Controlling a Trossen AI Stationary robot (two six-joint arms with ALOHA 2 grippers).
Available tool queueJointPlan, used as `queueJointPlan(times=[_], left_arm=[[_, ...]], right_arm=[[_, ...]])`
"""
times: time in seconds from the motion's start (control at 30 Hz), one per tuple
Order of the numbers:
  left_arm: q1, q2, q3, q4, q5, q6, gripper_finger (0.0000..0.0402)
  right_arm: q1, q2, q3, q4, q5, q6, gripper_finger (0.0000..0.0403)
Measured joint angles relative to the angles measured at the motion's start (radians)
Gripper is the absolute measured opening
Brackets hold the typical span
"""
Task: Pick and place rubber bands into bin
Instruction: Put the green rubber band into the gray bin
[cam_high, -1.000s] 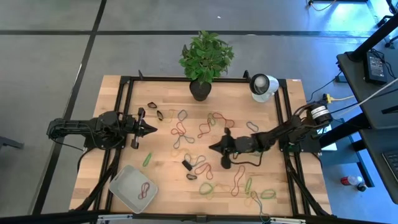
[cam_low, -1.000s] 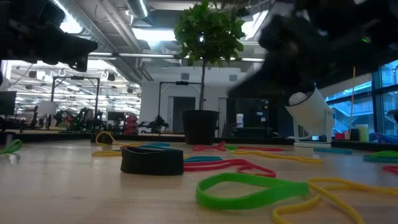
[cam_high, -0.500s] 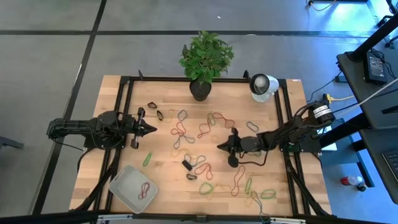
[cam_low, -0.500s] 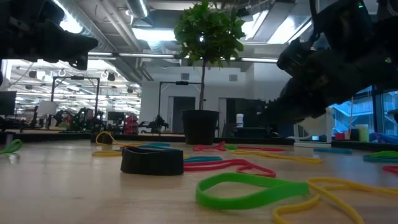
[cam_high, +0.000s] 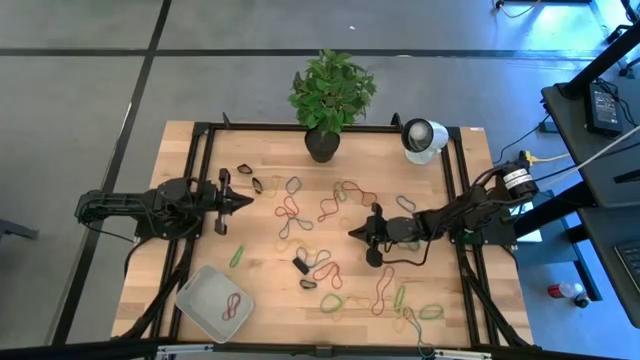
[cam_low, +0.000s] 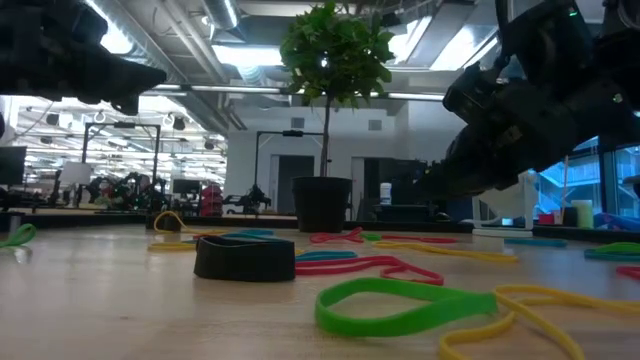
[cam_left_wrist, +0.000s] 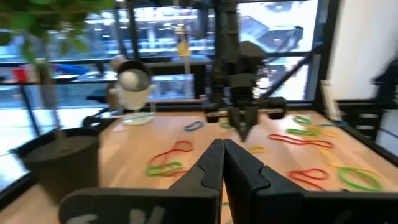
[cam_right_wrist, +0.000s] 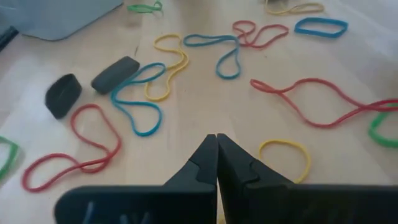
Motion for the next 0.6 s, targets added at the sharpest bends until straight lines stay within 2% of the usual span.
queueJointPlan(times=[0.1,0.2,0.33,0.47,0.6], left_arm=[[0.0,0.0,0.0,0.0,-0.092,0.008,0.0004],[0.0,0.0,0.0,0.0,-0.161,0.0,0.0004],[0.0,0.0,0.0,0.0,-0.166,0.028,0.0004],[0.0,0.0,0.0,0.001,-0.166,0.012,0.0004],[0.0,0.0,0.0,0.0,-0.166,-0.019,0.0004]], right_arm=[[-0.012,0.0,0.0,0.0,0.0,-0.095,0.0003],[-0.014,-0.008,0.0,0.006,0.0,-0.109,0.0003],[-0.018,-0.061,0.0,-0.001,0.0,-0.123,0.0002],[-0.022,-0.157,-0.009,-0.088,-0.002,-0.141,0.0002],[-0.021,-0.284,-0.119,-0.083,-0.042,-0.14,0.0002]])
